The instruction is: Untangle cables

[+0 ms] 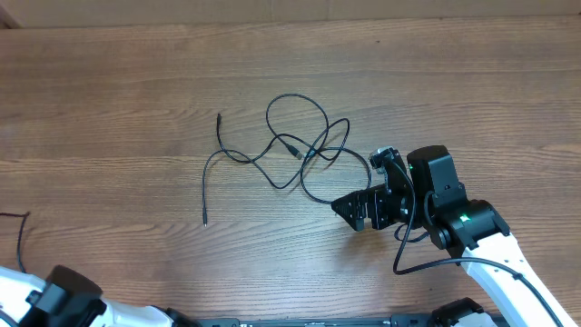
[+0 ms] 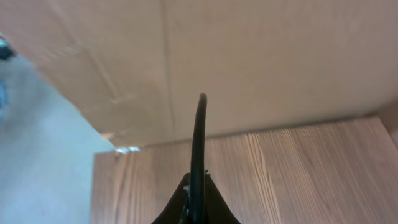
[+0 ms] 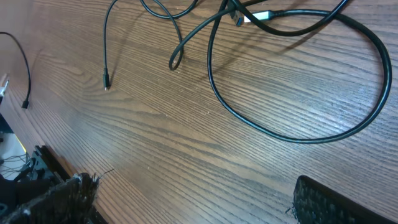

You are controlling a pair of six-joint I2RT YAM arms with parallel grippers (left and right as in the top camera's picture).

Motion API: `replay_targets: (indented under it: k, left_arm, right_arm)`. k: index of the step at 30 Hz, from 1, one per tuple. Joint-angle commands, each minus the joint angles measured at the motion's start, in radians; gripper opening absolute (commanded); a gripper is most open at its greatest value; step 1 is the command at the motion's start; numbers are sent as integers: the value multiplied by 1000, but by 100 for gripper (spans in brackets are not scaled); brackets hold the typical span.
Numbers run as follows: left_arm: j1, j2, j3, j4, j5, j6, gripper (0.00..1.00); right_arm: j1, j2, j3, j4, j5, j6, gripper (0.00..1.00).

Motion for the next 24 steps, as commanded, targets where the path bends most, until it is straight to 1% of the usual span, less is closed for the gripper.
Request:
replay_targets:
  k: [1,4,6,11,15,16,19,24]
  left_arm:
    - [-6,69,2,-35,169,-17,4]
    - [-12,122,2,-86,232,-21,4]
    - [-15,158,2,-136,257,-46,4]
    - [-16,257,1,-282,319,-161,4]
    - [-17,340,1,-401,322,-255,4]
    - [-18,358,-2,-406,331,-256,4]
    - [-32,397,-59,-406,428,-183,4]
    - [-66,402,-134,-389,428,-160,4]
  right_arm:
    - [-2,-6,8,11,3,0,100]
    - [-2,-6,8,11,3,0,100]
    - [-2,-6,8,11,3,-1,100]
    - [-2,-6,8,14,4,-1,100]
    - [-2,-6,8,19,4,-1,100]
    - [-2,-6,8,20,4,-1,100]
    - [-2,-6,8,27,4,-1,100]
    - [-2,-6,8,31,4,-1,100]
